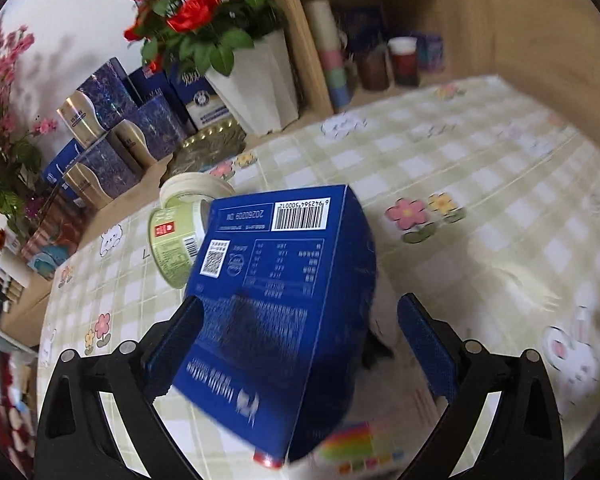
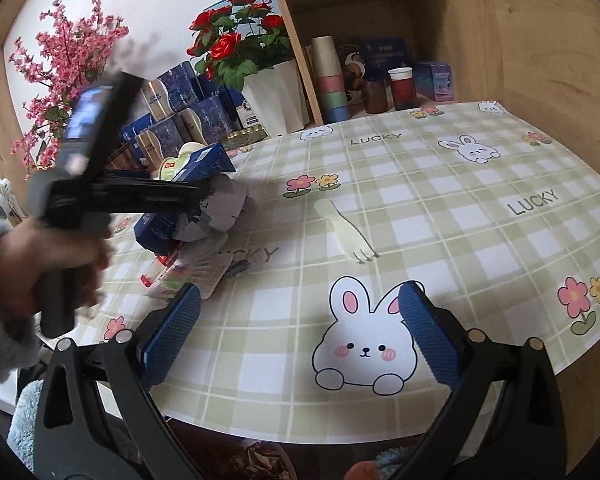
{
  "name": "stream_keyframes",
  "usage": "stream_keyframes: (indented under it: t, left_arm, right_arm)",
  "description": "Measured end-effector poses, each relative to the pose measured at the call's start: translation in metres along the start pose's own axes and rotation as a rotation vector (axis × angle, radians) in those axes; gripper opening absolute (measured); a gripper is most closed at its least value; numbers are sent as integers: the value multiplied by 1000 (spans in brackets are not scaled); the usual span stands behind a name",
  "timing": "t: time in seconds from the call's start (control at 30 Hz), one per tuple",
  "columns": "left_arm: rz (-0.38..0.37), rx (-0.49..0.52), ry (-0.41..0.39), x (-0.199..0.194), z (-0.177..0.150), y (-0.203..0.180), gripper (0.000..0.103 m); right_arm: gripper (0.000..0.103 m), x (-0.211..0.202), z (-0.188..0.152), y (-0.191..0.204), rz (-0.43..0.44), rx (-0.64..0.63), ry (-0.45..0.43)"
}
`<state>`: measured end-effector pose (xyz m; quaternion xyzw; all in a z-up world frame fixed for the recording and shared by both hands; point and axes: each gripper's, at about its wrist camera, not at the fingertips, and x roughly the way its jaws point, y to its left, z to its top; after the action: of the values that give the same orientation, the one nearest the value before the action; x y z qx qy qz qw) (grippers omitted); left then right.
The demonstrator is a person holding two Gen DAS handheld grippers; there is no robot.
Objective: Collect trash
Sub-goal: 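Grasp the blue luckin coffee box with the left tool, then grasp the crumpled white paper with the right tool while the left tool holds the blue box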
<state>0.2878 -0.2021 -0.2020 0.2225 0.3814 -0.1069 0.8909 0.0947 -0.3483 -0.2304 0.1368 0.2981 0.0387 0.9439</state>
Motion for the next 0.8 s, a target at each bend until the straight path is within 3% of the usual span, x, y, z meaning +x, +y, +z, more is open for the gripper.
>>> stream_keyframes:
  t: [0.07, 0.13, 0.23, 0.27, 0.3, 0.4, 0.6, 0.8]
  left_arm:
    - [17, -13, 13, 10, 5, 1, 96]
    - [-12, -64, 26, 14, 6, 8, 95]
    - [-77, -157, 62, 20, 8, 22, 75]
    - [-84, -171, 51, 18, 8, 25, 64]
    - [-84, -173, 36, 12, 9, 29, 54]
    - [-103, -149, 15, -5, 11, 38, 39]
    - [-172, -170, -32, -54, -4, 84, 20]
    - [-191, -266, -20, -87, -45, 141, 16]
  right_arm:
    - [97, 0, -1, 0, 1, -8, -3]
    - [97, 1, -2, -1, 10, -3, 1]
    - [97, 3, -3, -2, 19, 10, 11]
    - [97, 3, -2, -2, 20, 12, 11]
    - [97, 2, -2, -2, 20, 12, 9]
    - [97, -2, -3, 0, 22, 5, 1]
    - [97, -6, -4, 11, 22, -37, 4]
    - [97, -5, -7, 25, 15, -72, 19]
